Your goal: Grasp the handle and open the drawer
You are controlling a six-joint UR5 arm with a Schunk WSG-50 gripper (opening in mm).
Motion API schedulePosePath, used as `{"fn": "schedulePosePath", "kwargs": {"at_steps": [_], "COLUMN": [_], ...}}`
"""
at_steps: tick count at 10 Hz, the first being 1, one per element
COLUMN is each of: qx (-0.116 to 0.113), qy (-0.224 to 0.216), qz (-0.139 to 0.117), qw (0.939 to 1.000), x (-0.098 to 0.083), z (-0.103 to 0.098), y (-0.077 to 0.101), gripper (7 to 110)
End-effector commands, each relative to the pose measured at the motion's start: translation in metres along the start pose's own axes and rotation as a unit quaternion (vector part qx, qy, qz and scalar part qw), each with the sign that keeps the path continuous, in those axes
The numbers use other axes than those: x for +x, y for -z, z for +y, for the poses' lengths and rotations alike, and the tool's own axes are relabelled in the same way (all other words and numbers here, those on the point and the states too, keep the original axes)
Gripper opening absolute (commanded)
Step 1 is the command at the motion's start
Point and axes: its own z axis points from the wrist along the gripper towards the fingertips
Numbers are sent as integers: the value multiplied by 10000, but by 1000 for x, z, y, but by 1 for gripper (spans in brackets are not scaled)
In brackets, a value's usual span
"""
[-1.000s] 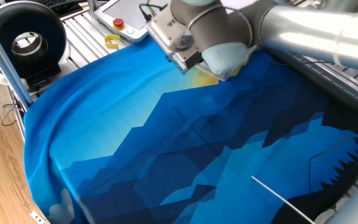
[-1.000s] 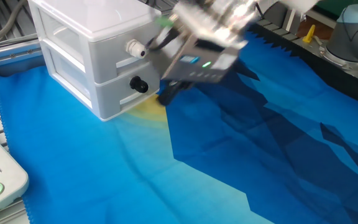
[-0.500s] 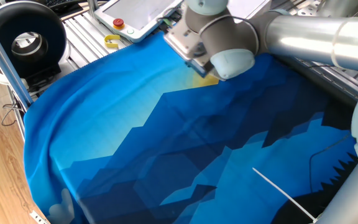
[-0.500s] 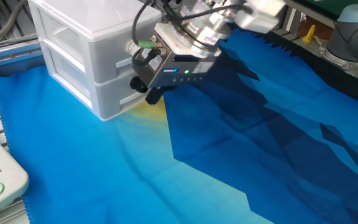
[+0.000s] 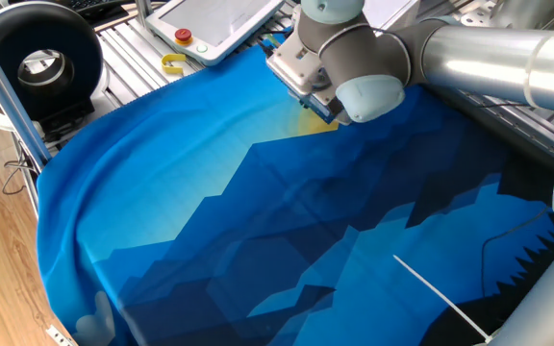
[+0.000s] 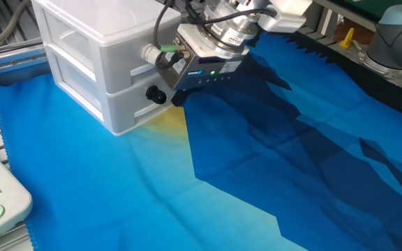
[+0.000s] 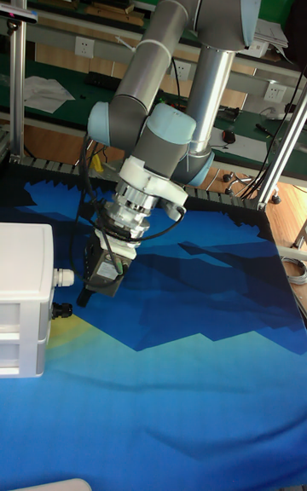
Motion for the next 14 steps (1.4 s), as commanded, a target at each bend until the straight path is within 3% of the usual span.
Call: {"fn": "schedulePosePath", "kwargs": {"at_steps": [1,4,6,7,8,12,13,14], "qx": [-148,-25,278,541,642,567,381,319], "qy": [-179,-328,-59,147,487,548,536,520], "qz": [306,421,308,300,540,603,665,691], "qw": [9993,9986,9991,9980,9953,9951,9956,9957], "x": [14,6,-4,-7,3,5,9,11], "z": [7,-6,-19,-31,-36,-31,-22,-19], "y": [4,12,1,-2,-1,-1,-1,-1], "gripper": [7,7,7,7,7,7,7,22]}}
